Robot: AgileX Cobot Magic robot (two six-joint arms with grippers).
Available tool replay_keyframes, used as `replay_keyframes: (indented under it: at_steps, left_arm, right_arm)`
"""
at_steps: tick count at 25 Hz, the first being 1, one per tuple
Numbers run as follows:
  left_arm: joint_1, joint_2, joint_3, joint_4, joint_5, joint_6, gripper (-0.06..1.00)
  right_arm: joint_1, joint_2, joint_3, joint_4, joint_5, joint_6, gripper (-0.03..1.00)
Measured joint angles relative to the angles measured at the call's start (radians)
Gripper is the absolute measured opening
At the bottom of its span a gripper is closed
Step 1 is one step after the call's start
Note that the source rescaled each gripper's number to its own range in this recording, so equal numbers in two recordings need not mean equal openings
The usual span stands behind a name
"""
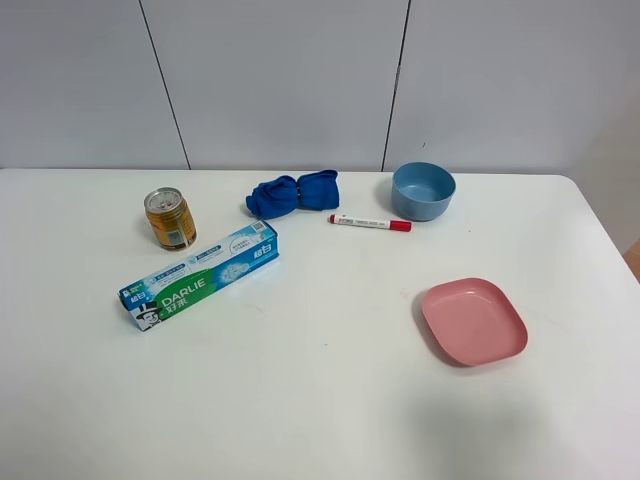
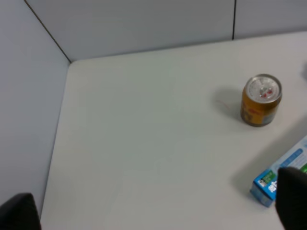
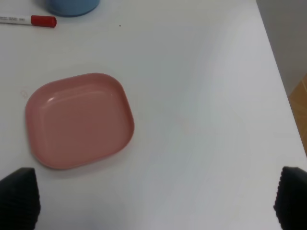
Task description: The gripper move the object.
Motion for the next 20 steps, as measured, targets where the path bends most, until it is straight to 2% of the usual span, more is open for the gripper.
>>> replay_keyframes:
  at_steps: [11, 20]
  left_arm:
    - [0.002, -0.494, 0.299, 0.0, 0.01, -0.019, 1.0]
    - [0.002, -0.773, 0.457, 0.0, 0.012, -0.019, 1.0]
  right_arm:
    - [0.0, 0.0, 0.0, 0.0, 0.0, 0.0, 1.0]
    - [0.0, 0.0, 0.0, 0.0, 0.0, 0.0, 1.0]
